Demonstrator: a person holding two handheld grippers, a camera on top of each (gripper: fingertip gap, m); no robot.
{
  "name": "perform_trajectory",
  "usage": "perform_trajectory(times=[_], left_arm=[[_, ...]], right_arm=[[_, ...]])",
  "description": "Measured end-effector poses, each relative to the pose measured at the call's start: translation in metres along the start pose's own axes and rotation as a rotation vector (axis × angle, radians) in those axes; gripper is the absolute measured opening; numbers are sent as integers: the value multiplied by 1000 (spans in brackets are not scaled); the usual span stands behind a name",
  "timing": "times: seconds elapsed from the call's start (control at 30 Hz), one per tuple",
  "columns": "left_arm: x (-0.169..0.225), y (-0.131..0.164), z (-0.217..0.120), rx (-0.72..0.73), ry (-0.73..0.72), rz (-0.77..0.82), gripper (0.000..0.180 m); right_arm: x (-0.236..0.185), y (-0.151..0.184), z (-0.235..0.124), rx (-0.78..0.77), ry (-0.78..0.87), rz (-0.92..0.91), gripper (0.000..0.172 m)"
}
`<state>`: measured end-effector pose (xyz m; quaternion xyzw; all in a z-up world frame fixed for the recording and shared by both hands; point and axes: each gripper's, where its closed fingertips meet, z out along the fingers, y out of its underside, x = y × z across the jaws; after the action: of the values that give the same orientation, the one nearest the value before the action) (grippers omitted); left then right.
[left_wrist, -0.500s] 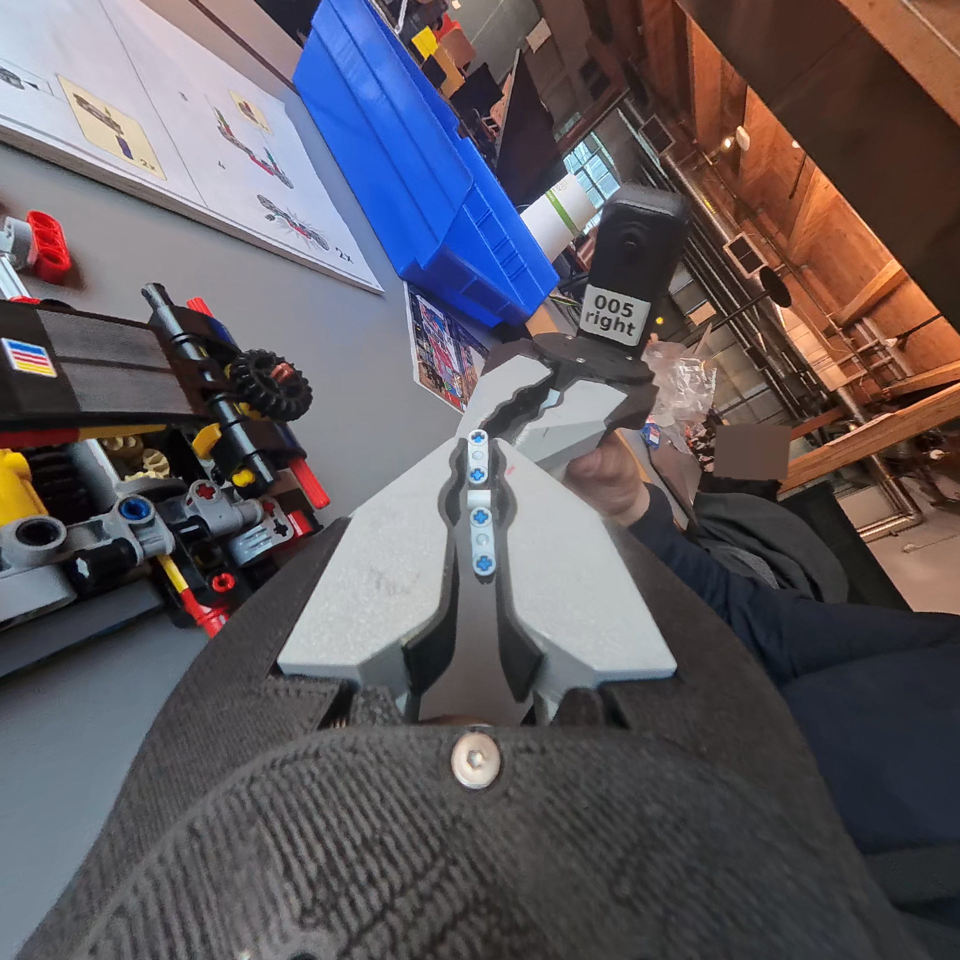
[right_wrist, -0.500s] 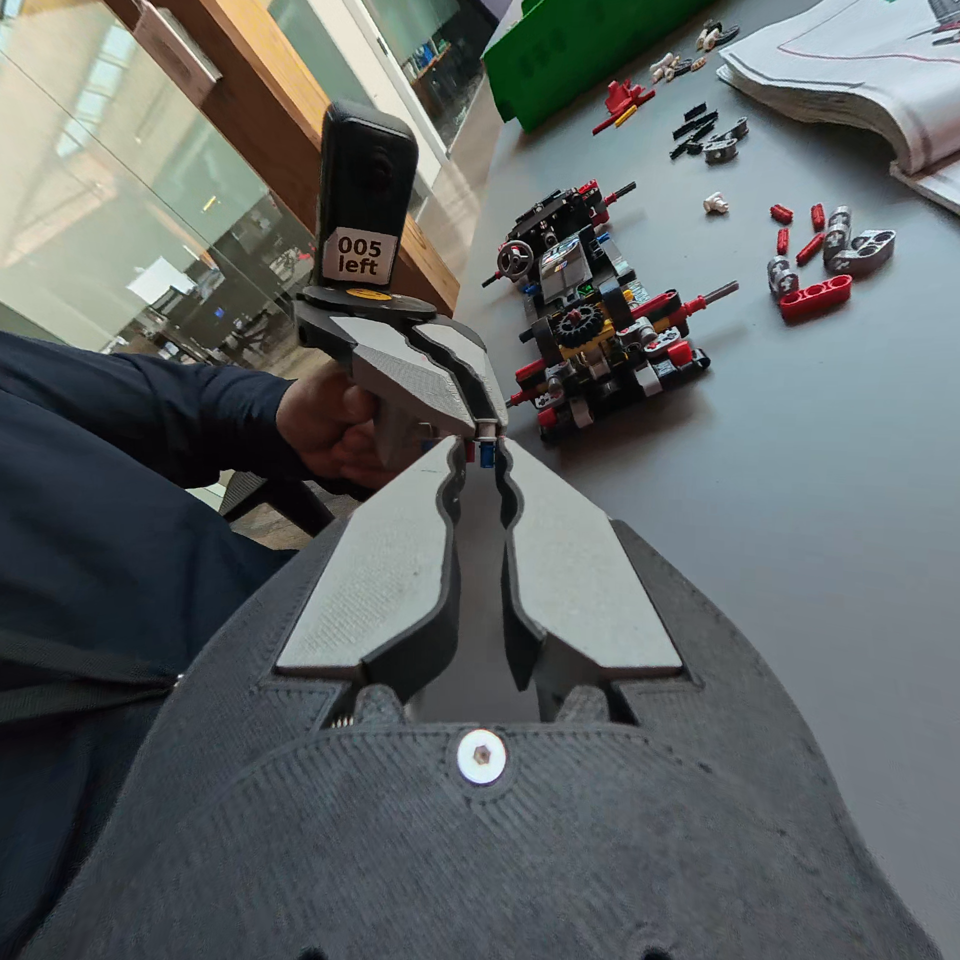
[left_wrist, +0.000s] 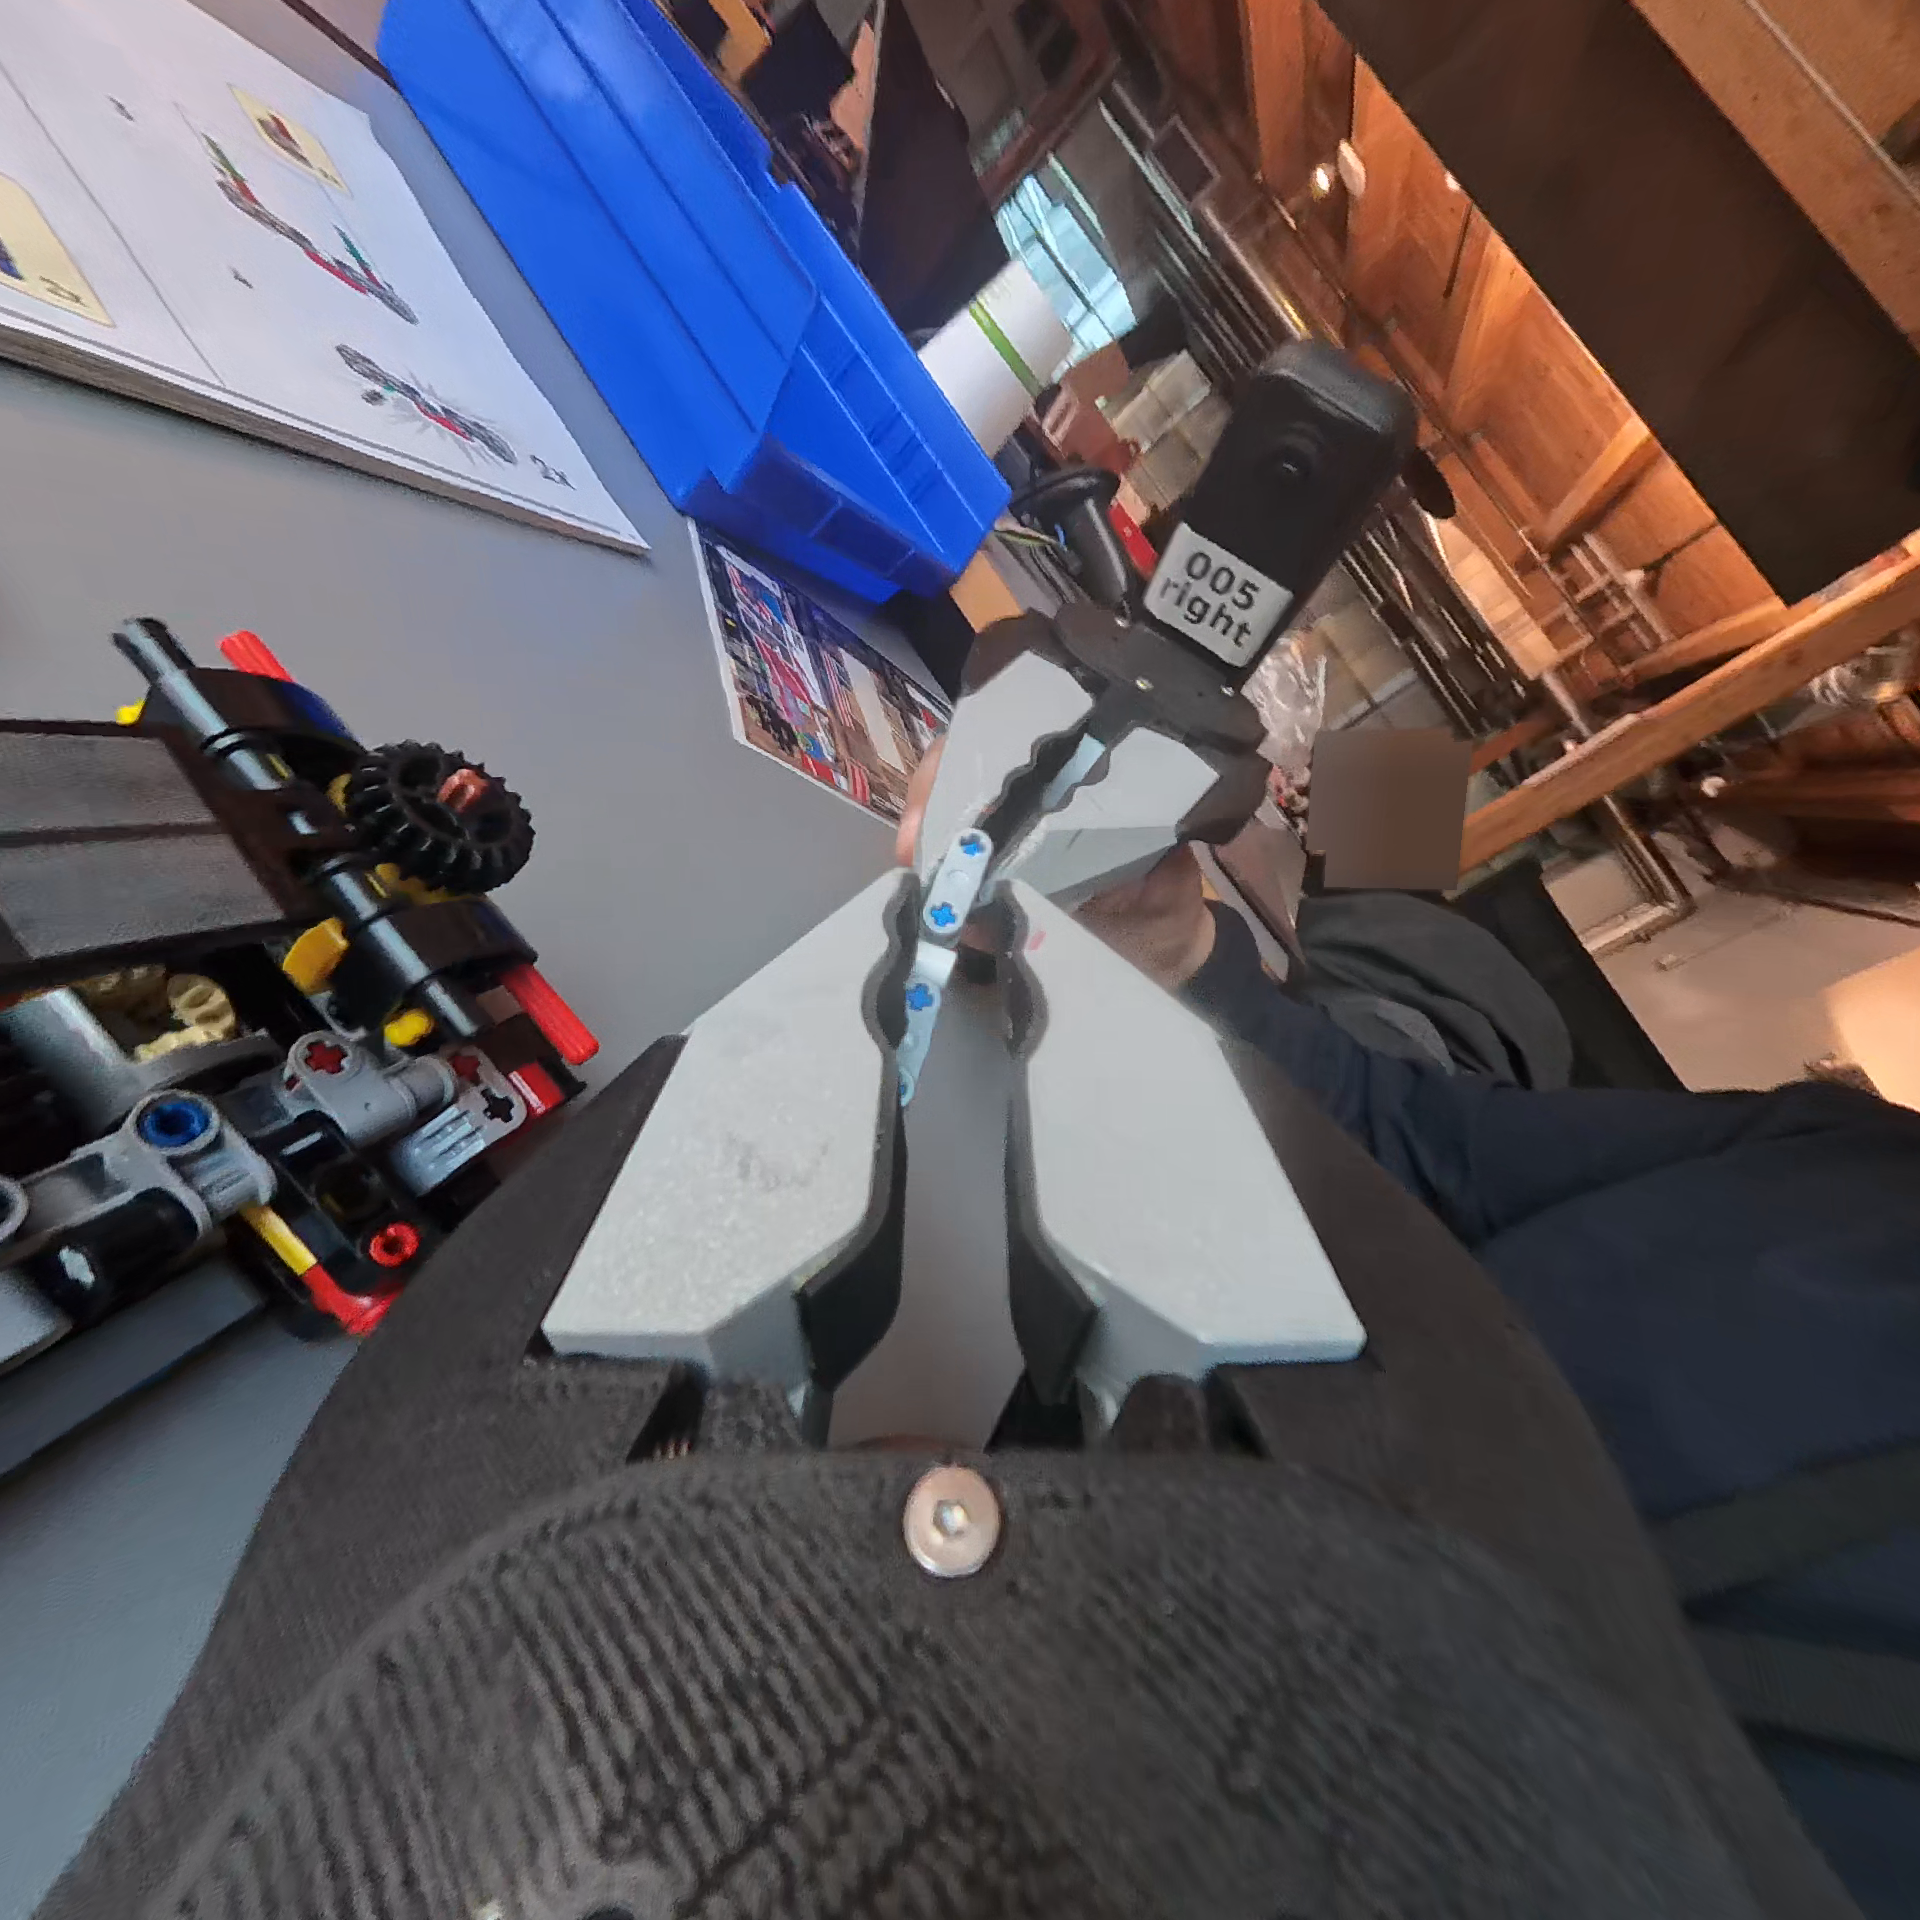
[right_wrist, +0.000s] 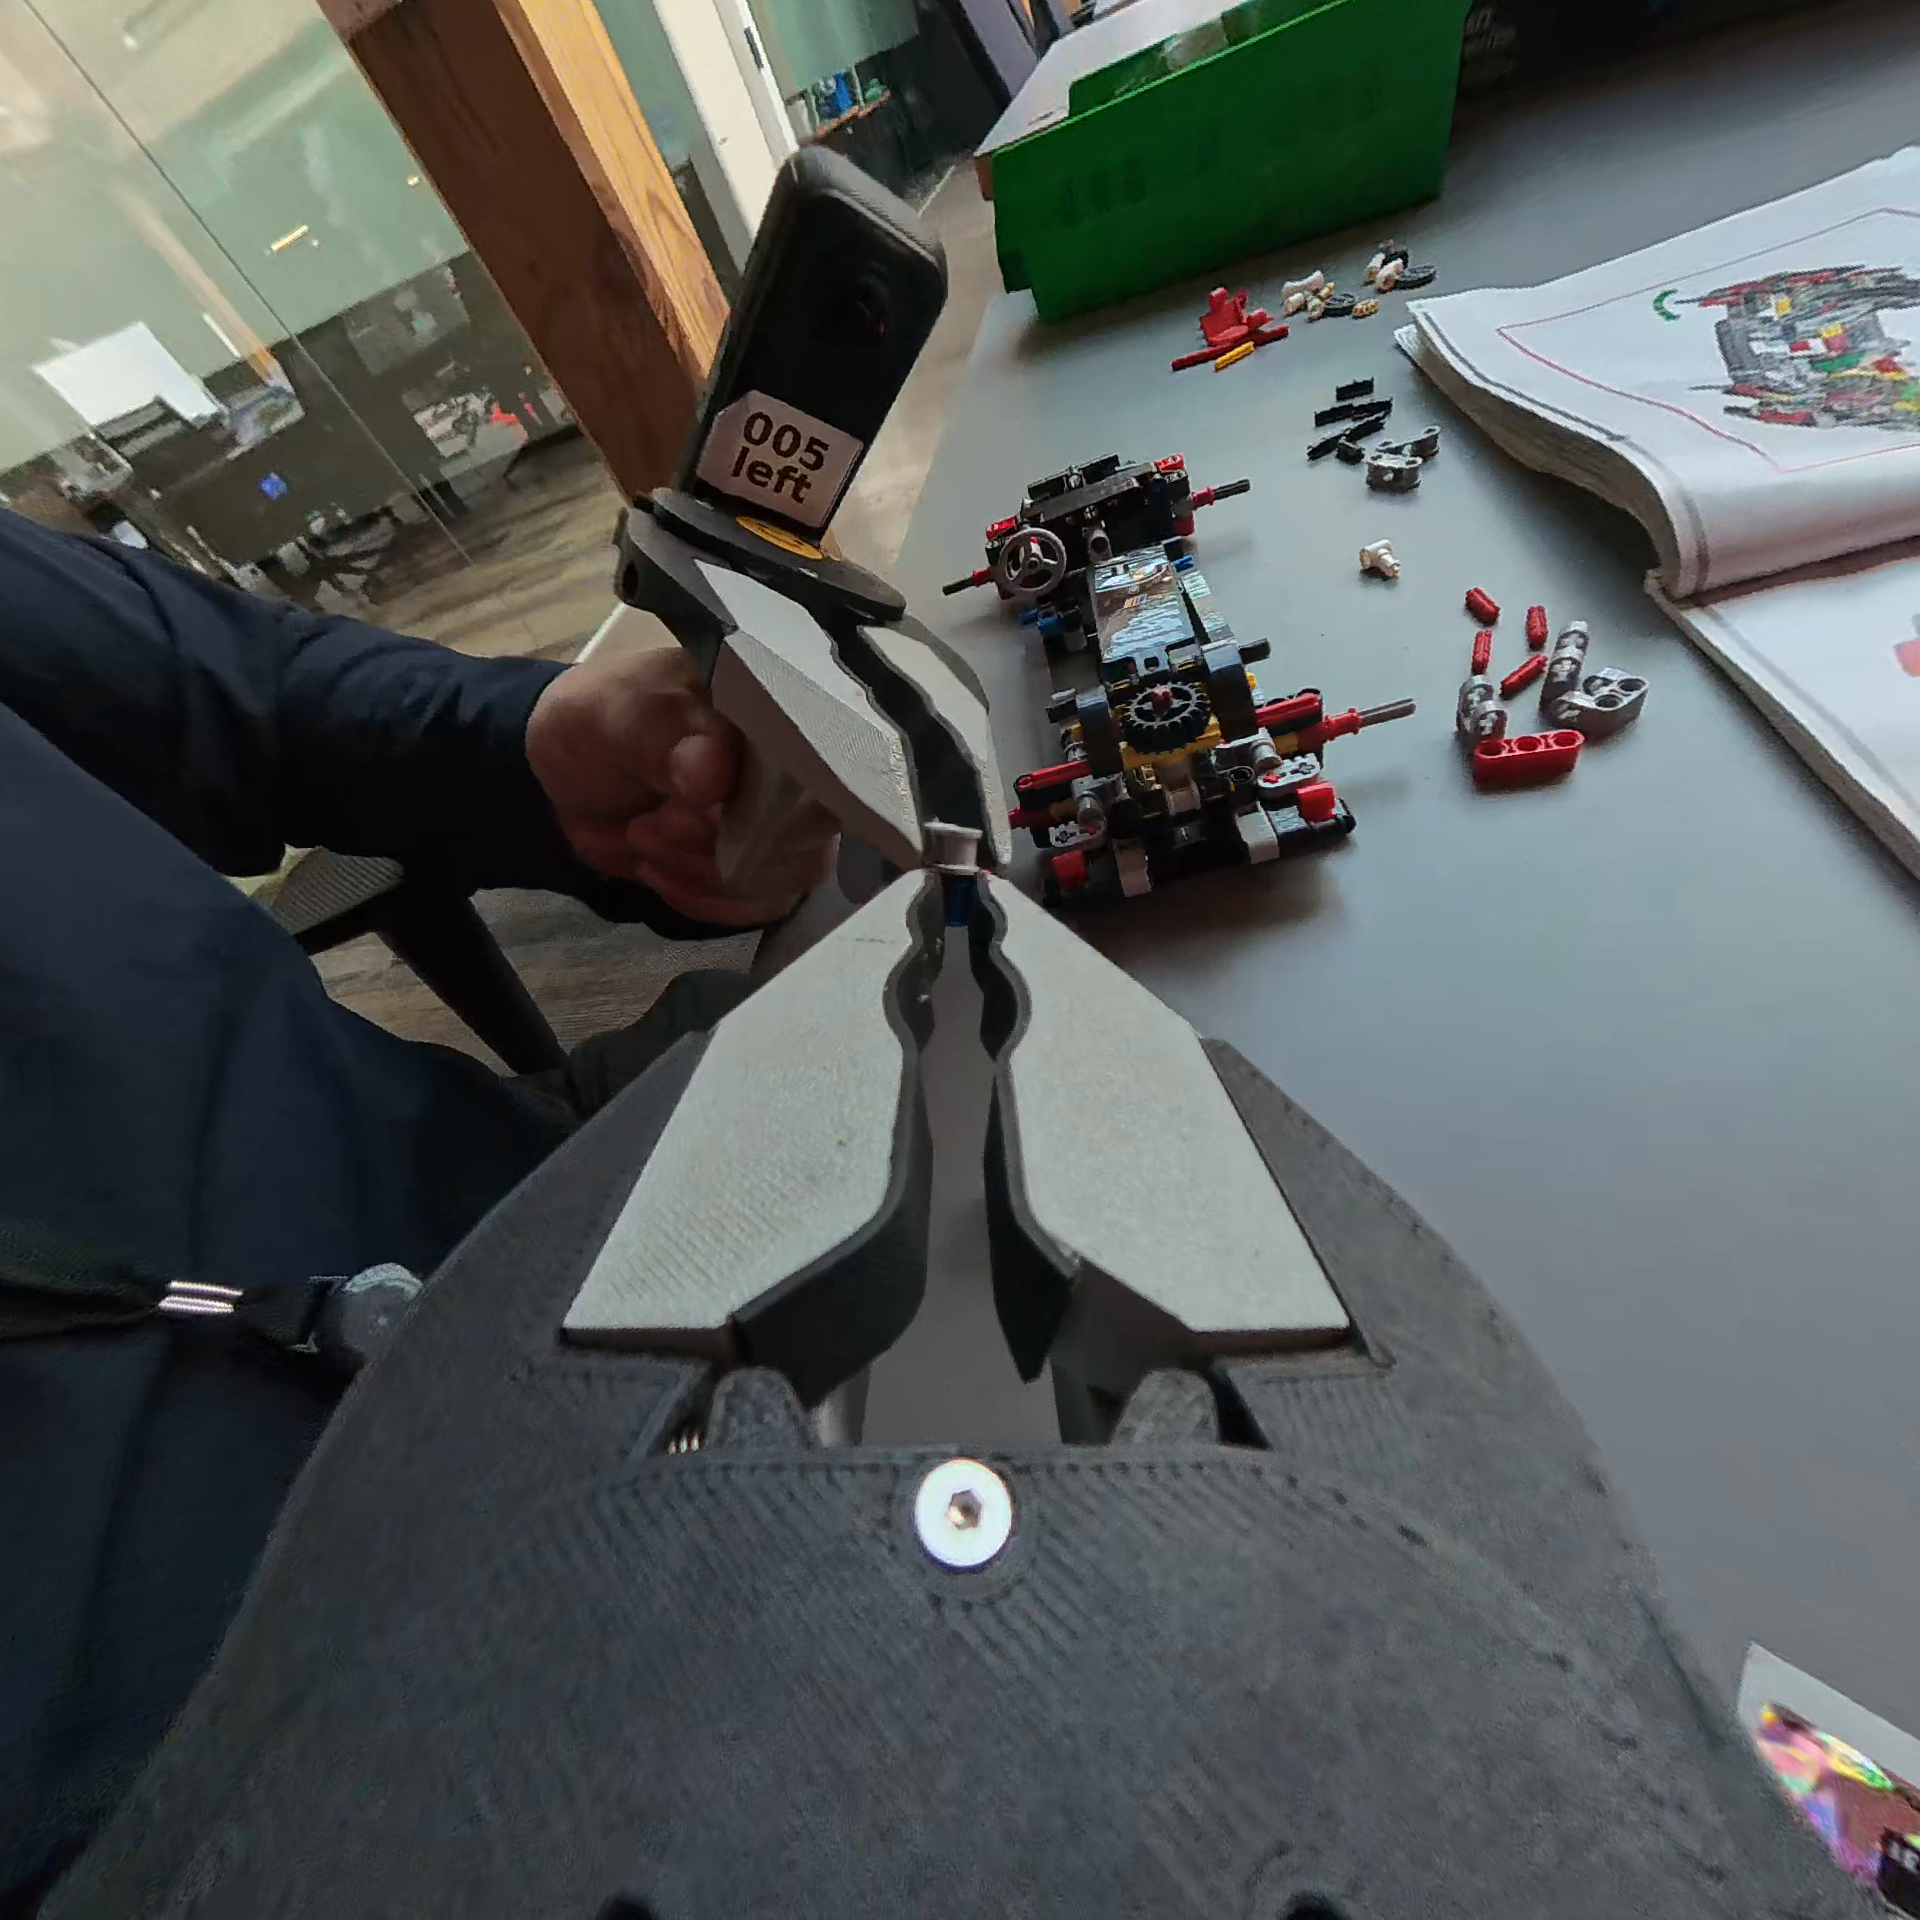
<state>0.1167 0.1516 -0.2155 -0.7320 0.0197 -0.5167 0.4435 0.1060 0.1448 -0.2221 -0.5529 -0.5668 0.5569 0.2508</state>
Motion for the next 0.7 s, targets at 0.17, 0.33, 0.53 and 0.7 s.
perform_trajectory(times=[0.17, 0.33, 0.53, 0.7], left_arm=[[2, 5, 0, -87, 6, 76, 18], [8, 9, -4, -164, 36, 156, 11], [10, 9, -5, -167, -50, 322, 5], [11, 1, -3, -47, -30, 155, 4]], right_arm=[[-1, 0, 0, -21, 42, -59, 1], [-9, -2, -1, -31, 34, -110, 1], [-12, -2, -2, -49, 38, -140, 1], [-9, -7, -4, 7, 53, -96, 1]])
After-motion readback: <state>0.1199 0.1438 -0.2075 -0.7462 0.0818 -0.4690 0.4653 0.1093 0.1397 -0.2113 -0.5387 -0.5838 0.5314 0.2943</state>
